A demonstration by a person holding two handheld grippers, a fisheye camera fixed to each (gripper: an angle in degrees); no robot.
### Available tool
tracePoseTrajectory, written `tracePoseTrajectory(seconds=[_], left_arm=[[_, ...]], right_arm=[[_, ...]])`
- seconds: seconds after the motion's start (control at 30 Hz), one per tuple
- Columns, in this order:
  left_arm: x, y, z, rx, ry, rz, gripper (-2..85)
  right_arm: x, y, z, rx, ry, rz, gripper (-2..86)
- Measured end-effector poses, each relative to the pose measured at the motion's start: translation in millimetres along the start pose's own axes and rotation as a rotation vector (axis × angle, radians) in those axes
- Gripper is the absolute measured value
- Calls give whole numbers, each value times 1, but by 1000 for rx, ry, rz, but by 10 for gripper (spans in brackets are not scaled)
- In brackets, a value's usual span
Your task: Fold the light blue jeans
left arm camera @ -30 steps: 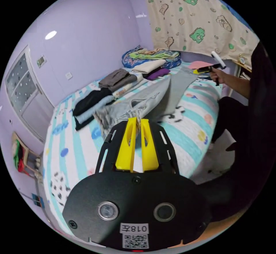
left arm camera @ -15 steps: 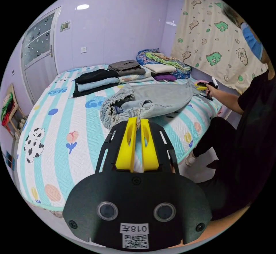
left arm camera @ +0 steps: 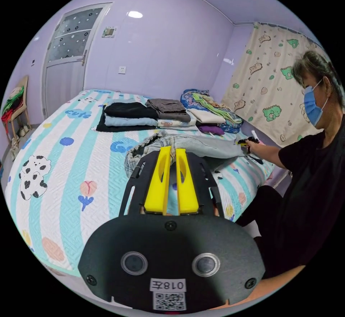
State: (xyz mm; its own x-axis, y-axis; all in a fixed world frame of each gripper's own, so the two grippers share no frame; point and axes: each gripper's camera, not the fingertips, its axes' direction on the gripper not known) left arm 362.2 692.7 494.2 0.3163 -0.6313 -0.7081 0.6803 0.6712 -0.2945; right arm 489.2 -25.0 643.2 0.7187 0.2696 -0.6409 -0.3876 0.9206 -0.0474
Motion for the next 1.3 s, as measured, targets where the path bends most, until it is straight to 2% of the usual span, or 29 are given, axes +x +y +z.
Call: tracePoseTrajectory(seconds=[0.13, 0.23, 0.37, 0.47, 0.6, 0.7, 0.83, 1.0, 1.1, 1.23, 1.3], left_arm=[[-25, 7, -4, 62, 28, -59, 7], [-44, 14, -11, 104, 41, -109, 7], [-74, 43, -39, 172, 35, -204, 5], [-86, 77, -58, 188, 39, -270, 7], [-93, 117, -69, 165, 58, -331, 13], [-98, 137, -66, 110, 102, -372, 19], [-82, 128, -71, 65, 80, -355, 21], [-45, 94, -89, 56, 79, -232, 21], [-31, 96, -97, 44, 87, -210, 25], [-32, 127, -85, -120, 64, -323, 39], [-35, 141, -97, -77, 49, -413, 40]], right_arm=[[12, 11, -25, 103, -143, 52, 12], [37, 44, -73, 257, -342, 98, 7], [78, 139, -133, 376, -481, 103, 4], [117, 235, -142, 389, -560, 188, 3], [173, 351, -86, 274, -596, 412, 3], [192, 389, -46, 251, -641, 502, 3], [190, 395, -43, 341, -712, 498, 2], [170, 390, -77, 425, -735, 317, 1], [176, 402, -77, 424, -720, 295, 1], [190, 420, -47, 327, -646, 343, 1], [192, 429, -25, 287, -631, 365, 1]])
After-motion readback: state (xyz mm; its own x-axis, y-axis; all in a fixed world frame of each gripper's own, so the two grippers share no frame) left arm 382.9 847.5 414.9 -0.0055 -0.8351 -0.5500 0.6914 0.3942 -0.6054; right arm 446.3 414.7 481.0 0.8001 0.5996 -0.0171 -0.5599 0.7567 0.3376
